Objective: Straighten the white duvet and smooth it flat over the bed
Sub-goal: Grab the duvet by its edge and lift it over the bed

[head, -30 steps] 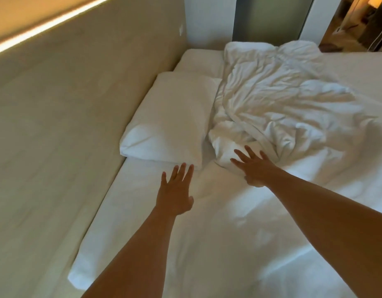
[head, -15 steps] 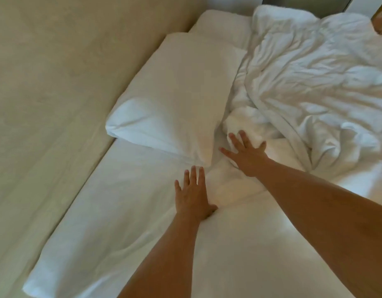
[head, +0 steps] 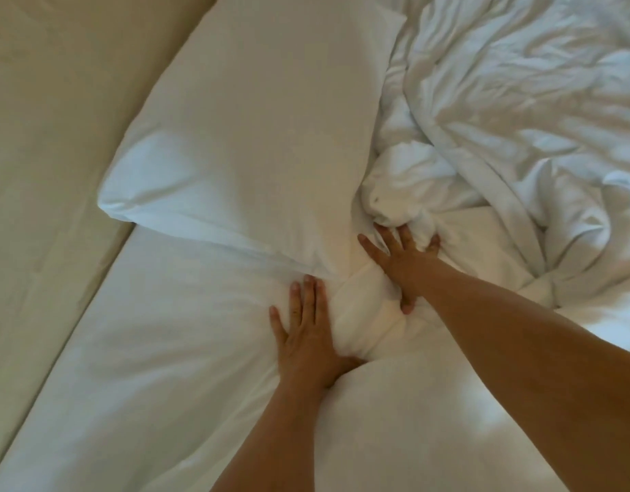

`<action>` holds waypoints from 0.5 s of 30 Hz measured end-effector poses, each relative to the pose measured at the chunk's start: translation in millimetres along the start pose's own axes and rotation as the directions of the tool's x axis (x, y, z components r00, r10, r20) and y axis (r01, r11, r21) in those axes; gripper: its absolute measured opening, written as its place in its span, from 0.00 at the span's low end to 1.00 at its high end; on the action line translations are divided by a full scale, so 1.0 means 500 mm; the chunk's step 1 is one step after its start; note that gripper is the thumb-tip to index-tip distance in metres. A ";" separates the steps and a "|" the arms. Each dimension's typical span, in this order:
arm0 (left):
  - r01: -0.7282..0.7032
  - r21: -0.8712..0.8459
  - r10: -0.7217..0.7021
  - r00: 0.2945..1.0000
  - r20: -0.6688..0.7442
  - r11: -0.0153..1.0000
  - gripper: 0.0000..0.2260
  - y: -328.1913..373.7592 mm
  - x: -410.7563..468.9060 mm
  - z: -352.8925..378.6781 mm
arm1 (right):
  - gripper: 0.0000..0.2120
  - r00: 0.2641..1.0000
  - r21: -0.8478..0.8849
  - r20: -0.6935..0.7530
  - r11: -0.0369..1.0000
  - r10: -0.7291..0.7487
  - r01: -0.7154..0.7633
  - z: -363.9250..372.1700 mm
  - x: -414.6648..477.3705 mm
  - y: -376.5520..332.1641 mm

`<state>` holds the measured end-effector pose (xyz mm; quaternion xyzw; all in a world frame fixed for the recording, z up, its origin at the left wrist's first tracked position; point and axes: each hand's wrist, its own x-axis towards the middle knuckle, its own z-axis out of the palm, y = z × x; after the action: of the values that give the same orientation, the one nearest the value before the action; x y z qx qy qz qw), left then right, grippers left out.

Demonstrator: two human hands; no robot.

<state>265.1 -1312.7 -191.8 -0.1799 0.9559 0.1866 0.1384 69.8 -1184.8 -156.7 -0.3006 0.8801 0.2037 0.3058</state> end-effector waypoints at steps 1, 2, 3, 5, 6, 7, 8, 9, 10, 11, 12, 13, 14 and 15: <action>-0.004 0.001 0.004 1.000 0.002 1.000 0.62 -0.002 0.004 -0.002 | 0.76 1.000 -0.006 -0.009 1.000 0.009 -0.009 -0.002 -0.001 0.000; -0.011 -0.002 0.011 1.000 -0.002 1.000 0.62 -0.004 0.008 -0.003 | 0.76 1.000 -0.016 -0.025 1.000 0.016 -0.016 -0.006 -0.003 -0.002; -0.018 -0.005 0.018 1.000 -0.009 1.000 0.62 -0.006 0.010 -0.003 | 0.75 0.999 -0.027 -0.043 0.999 0.019 -0.020 -0.009 -0.008 -0.005; -0.020 -0.019 0.019 1.000 -0.022 1.000 0.62 -0.011 0.005 -0.001 | 0.72 0.996 -0.059 -0.085 0.998 0.009 -0.014 -0.010 -0.025 -0.011; -0.021 -0.025 0.020 0.999 -0.030 0.999 0.62 -0.015 0.002 0.003 | 0.69 0.994 -0.072 -0.112 0.997 0.012 -0.020 -0.005 -0.037 -0.011; -0.022 -0.027 0.021 0.999 -0.033 0.999 0.61 -0.017 0.000 0.005 | 0.65 0.991 -0.076 -0.134 0.997 0.021 -0.031 0.002 -0.048 -0.010; -0.023 -0.027 0.022 0.999 -0.032 0.999 0.61 -0.019 -0.001 0.007 | 0.61 0.988 -0.066 -0.149 0.997 0.033 -0.043 0.009 -0.061 -0.008; -0.025 -0.028 0.025 0.999 -0.029 0.999 0.61 -0.019 -0.001 0.007 | 0.57 0.987 -0.043 -0.151 0.997 0.049 -0.057 0.015 -0.073 -0.006; -0.028 -0.028 0.028 0.999 -0.026 0.999 0.61 -0.017 0.000 0.006 | 0.53 0.986 -0.015 -0.152 0.997 0.070 -0.073 0.019 -0.084 -0.004; -0.027 -0.025 0.026 0.999 -0.020 0.999 0.61 -0.012 0.001 0.003 | 0.49 0.983 0.015 -0.157 0.996 0.094 -0.093 0.022 -0.095 -0.002; -0.021 -0.017 0.021 1.000 -0.012 1.000 0.60 -0.006 0.001 0.001 | 0.45 0.979 0.041 -0.167 0.993 0.115 -0.109 0.022 -0.103 -0.003; -0.014 -0.005 0.014 1.000 -0.004 1.000 0.59 0.001 -0.001 0.000 | 0.41 0.976 0.060 -0.169 0.990 0.135 -0.127 0.021 -0.110 -0.004; -0.004 0.004 0.004 1.000 0.003 1.000 0.56 0.008 -0.004 -0.001 | 0.37 0.973 0.075 -0.166 0.986 0.159 -0.148 0.016 -0.119 -0.008; 0.003 0.008 -0.003 1.000 0.009 1.000 0.53 0.016 -0.008 -0.003 | 0.32 0.972 0.096 -0.150 0.981 0.183 -0.170 0.022 -0.115 -0.011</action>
<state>265.3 -1305.5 -186.7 -0.1797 0.9557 0.1835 0.1438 114.4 -1159.5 -127.4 -0.2236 0.9325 0.1691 0.2278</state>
